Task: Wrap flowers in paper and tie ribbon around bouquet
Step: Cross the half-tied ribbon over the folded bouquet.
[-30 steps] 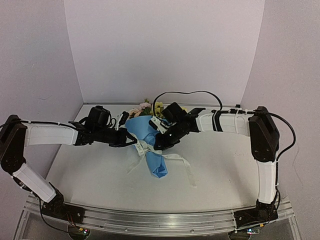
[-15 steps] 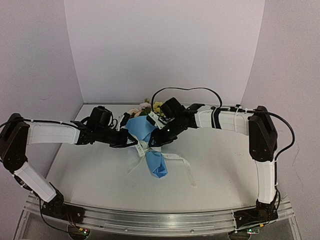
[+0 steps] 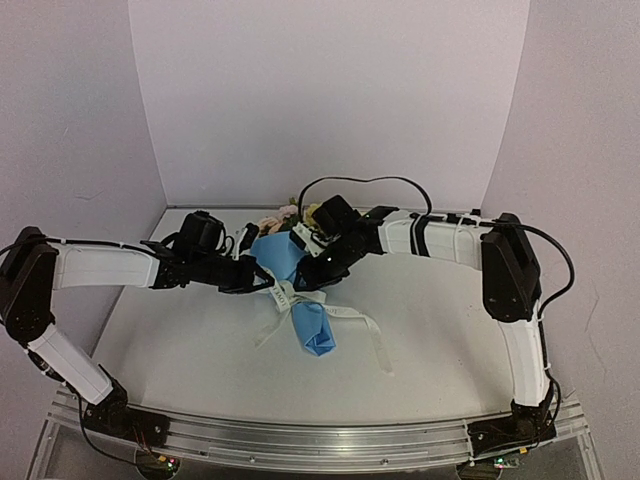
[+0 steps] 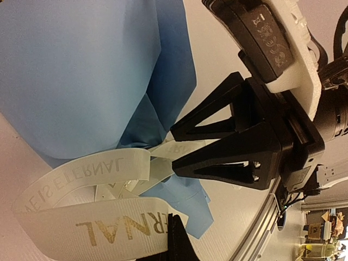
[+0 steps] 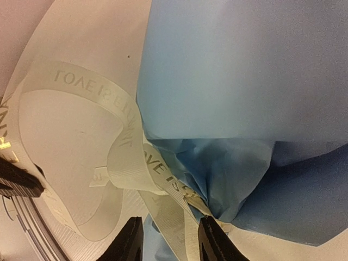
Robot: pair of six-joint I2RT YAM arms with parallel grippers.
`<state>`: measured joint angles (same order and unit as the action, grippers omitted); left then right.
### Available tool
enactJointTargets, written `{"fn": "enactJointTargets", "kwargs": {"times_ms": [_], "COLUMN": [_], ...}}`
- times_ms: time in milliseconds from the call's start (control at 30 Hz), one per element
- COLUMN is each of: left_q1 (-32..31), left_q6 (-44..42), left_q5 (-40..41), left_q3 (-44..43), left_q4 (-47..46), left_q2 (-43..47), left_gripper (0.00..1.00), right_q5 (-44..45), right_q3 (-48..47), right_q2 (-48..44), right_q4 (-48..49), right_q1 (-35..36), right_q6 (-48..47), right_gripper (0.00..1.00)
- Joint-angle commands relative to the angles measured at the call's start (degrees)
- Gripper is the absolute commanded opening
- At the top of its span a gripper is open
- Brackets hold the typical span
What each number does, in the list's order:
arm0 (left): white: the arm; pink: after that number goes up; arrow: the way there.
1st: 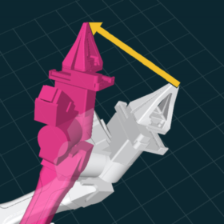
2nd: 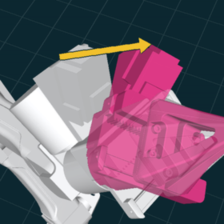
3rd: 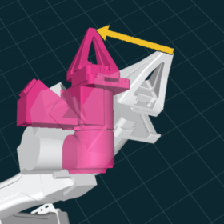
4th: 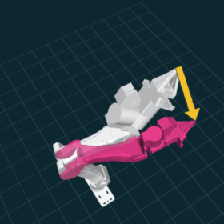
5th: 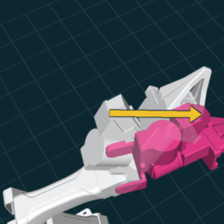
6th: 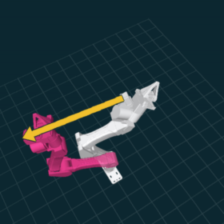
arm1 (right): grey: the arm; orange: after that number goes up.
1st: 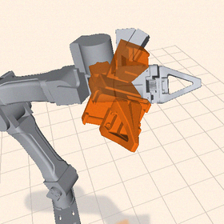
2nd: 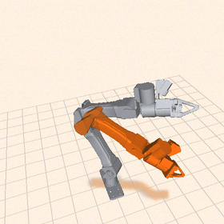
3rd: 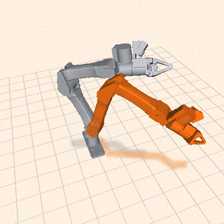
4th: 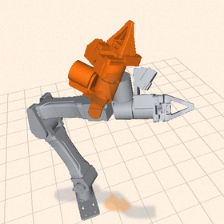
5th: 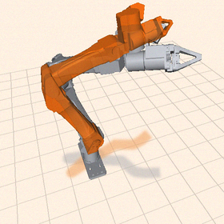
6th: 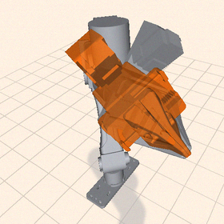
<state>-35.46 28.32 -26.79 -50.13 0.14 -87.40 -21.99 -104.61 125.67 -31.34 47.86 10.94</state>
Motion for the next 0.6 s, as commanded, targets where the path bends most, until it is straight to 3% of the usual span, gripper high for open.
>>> {"fn": "enactJointTargets", "kwargs": {"times_ms": [0,200,567], "left_q1": [-0.2,-0.2,-0.2], "left_q6": [-0.5,-0.7,0.0], "left_q5": [0.9,1.4,2.8], "left_q3": [-0.5,-0.5,0.6], "left_q4": [-0.7,-0.5,-0.5], "left_q2": [2.3,2.7,3.8], "left_gripper": [0.0,0.0,0.0], "right_q5": [3.7,3.9,3.4], "right_q3": [-4.2,-7.5,-8.5], "right_q2": [-0.1,3.6,5.3], "right_q4": [-0.2,-1.9,-2.8], "right_q1": [-0.3,-0.3,-0.3], "right_q6": [-0.2,-1.1,-1.7], "right_gripper": [0.4,0.4,0.29]}}
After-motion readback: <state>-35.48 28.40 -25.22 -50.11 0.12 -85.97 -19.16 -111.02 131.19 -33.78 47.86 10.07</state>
